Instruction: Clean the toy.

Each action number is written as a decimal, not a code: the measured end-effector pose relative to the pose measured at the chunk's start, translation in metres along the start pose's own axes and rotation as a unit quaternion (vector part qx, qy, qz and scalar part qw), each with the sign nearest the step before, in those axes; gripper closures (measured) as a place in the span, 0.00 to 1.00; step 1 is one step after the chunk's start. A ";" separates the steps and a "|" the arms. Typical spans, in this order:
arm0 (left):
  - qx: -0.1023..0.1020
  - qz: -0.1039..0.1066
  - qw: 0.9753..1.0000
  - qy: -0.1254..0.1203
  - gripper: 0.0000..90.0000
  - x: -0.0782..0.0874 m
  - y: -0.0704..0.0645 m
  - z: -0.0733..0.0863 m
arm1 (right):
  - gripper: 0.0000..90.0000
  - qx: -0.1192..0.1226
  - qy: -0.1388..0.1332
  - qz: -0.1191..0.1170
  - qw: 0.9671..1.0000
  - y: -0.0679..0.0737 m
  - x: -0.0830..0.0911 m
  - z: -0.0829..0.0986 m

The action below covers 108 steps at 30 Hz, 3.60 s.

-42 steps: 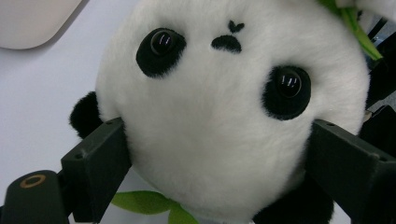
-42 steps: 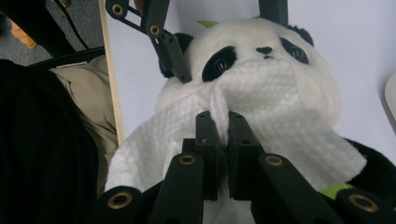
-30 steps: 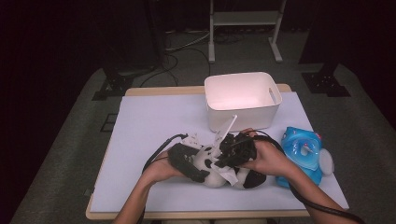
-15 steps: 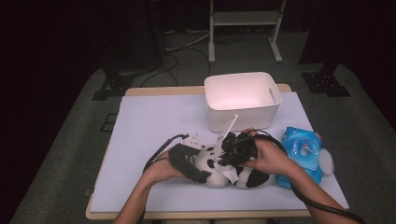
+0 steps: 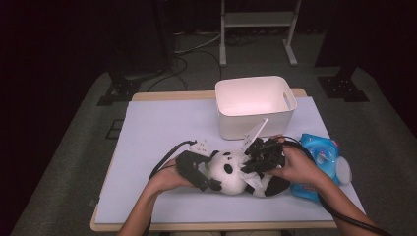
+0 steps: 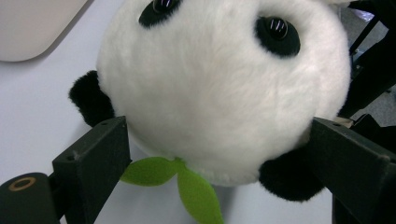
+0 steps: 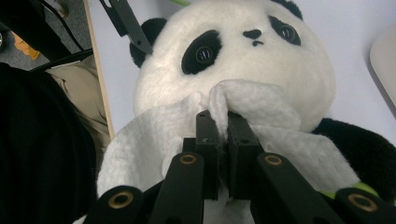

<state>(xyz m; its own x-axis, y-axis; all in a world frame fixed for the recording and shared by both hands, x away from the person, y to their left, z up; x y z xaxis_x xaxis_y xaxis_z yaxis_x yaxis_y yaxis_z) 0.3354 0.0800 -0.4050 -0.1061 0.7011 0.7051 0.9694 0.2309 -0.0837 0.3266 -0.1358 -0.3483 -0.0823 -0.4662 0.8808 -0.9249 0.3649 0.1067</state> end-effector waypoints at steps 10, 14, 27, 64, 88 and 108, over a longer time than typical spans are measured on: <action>-0.007 0.012 1.000 -0.014 0.08 0.005 -0.003 -0.004 | 0.94 -0.011 -0.019 0.007 1.000 -0.002 0.013 0.016; -0.009 0.023 1.000 -0.015 0.08 0.004 -0.004 -0.007 | 0.94 -0.013 -0.031 0.012 0.999 -0.001 0.018 0.025; -0.025 0.032 0.998 -0.039 0.18 0.003 -0.007 -0.040 | 0.94 -0.026 -0.080 0.041 0.996 0.003 0.041 0.045; -0.041 0.011 0.999 0.006 0.18 0.007 -0.007 -0.063 | 0.93 0.006 -0.092 -0.005 0.996 0.009 0.048 0.026; -0.043 -0.006 0.999 0.024 0.18 0.008 -0.005 -0.062 | 0.93 0.024 -0.087 -0.019 0.996 0.019 0.035 0.015; -0.076 0.000 0.997 0.022 0.18 0.006 -0.016 -0.069 | 0.93 0.028 -0.089 -0.002 0.996 0.012 0.047 -0.006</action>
<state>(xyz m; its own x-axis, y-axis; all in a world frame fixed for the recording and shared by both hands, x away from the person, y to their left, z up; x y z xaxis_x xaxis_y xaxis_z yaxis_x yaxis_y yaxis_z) 0.3349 0.0338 -0.3511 -0.0998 0.6699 0.7357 0.9921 0.1234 0.0222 0.3140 -0.1489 -0.3031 -0.1384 -0.6045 0.7845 -0.9440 0.3200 0.0800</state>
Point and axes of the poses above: each handheld gripper's, and its own axes: x roughly backward along the jaws, z roughly out of its underside, y roughly to its left, the point moved 2 cm from there along -x, roughly forward along the jaws, and after that the axes turned 4 degrees about -x, right-handed, at the moved point
